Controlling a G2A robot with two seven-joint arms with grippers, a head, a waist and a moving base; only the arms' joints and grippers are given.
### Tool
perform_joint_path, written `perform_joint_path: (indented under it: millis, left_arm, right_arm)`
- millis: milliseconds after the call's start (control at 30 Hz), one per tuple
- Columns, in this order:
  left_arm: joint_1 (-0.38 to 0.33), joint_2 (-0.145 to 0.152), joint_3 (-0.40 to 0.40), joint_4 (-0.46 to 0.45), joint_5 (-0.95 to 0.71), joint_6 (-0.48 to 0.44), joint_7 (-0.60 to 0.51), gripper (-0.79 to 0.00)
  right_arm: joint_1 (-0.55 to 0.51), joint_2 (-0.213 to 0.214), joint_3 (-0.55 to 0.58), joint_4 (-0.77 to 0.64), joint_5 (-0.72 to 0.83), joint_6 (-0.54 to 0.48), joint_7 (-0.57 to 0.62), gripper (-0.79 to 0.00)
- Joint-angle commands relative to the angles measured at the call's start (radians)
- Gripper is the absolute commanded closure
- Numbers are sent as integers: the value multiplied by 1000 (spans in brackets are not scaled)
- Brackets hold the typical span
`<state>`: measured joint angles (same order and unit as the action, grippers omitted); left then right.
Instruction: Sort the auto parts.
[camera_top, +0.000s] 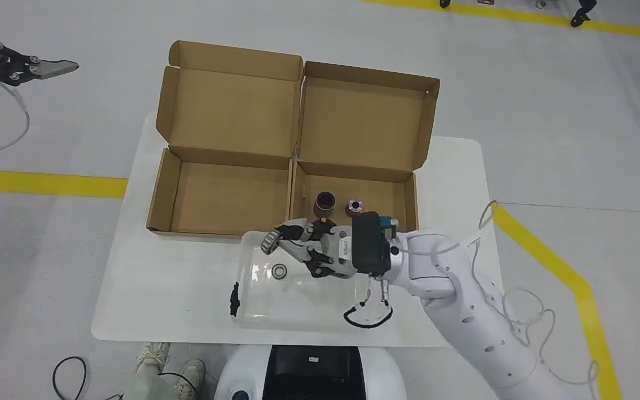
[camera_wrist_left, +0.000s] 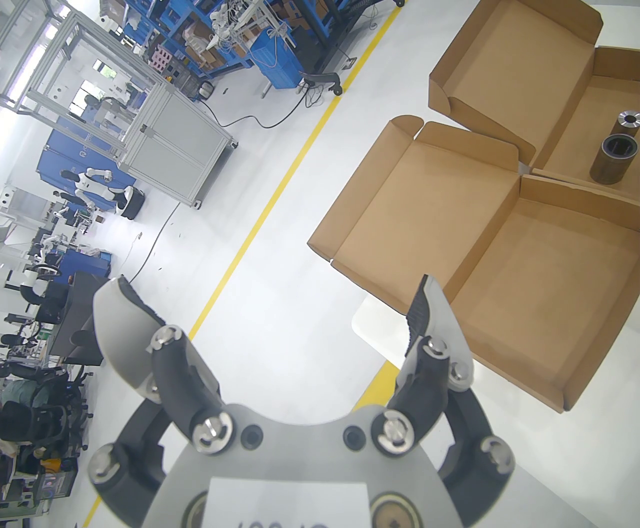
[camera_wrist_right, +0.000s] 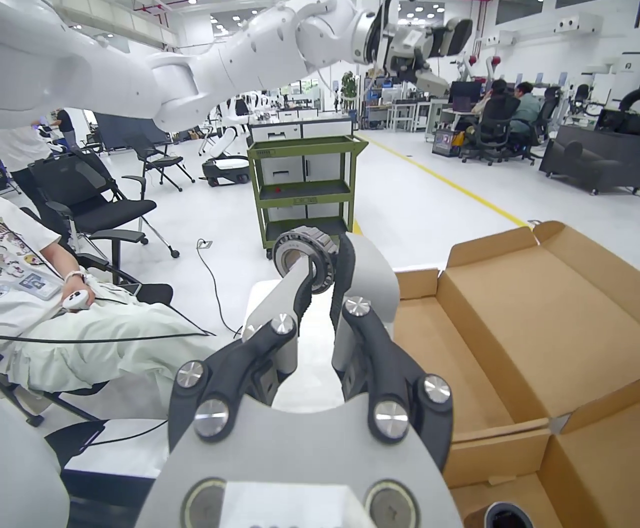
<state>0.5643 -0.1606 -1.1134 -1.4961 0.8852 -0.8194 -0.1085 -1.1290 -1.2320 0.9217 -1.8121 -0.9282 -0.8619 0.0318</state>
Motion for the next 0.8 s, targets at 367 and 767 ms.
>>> perform_joint_path:
  millis: [367,767]
  left_arm:
    - [0,0,0,0,0,0,0,-785]
    - [0,0,0,0,0,0,0,-785]
  right_arm:
    - [111,-25,-20,-73,63,109,39,0]
    - [85,-21,28,-90,65,99,13,0]
